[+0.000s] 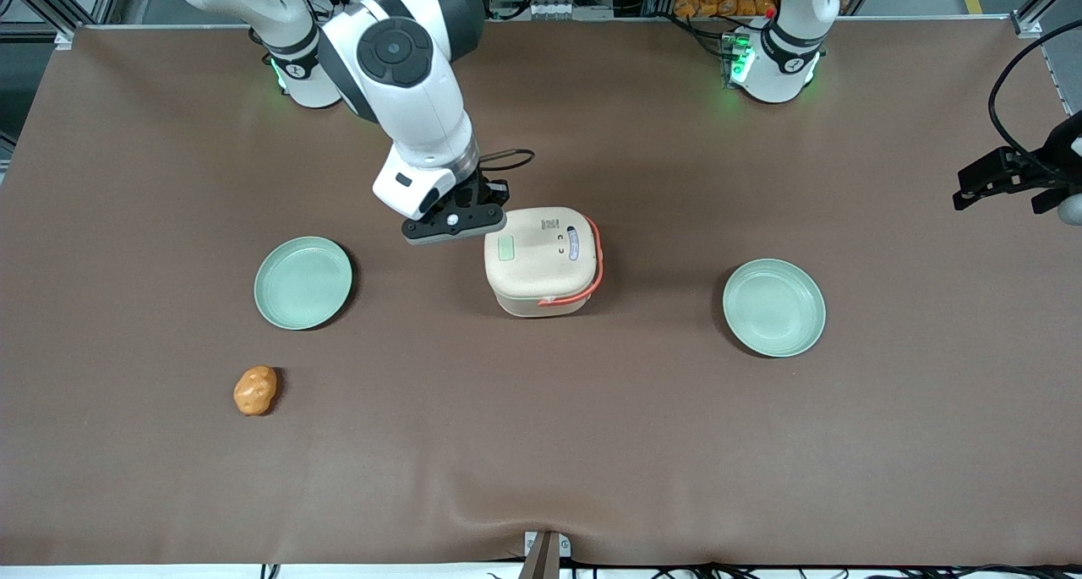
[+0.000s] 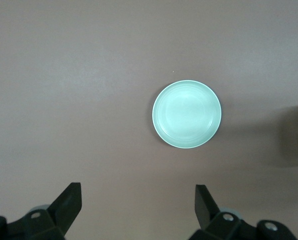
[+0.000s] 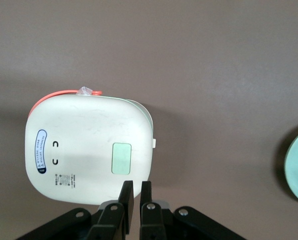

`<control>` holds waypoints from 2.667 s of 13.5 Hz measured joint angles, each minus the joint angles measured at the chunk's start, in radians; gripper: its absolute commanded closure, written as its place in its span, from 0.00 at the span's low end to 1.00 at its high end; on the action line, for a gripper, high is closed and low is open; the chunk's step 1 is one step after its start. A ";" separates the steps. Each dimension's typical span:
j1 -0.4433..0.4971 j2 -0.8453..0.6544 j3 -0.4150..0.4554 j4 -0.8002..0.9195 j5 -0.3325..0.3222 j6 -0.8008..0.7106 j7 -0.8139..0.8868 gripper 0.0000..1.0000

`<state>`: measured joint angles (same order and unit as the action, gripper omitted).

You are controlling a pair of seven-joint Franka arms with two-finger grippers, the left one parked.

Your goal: Press rice cooker button with right arm

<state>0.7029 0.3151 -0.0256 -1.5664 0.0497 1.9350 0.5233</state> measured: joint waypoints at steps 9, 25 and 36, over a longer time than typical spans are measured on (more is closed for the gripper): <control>0.038 0.110 0.000 0.001 -0.003 0.079 0.037 0.96; 0.066 0.161 -0.012 0.002 -0.010 0.099 0.096 1.00; 0.066 0.170 -0.012 0.004 -0.010 0.112 0.124 0.94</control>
<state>0.7691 0.4846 -0.0377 -1.5626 0.0395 2.0466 0.6473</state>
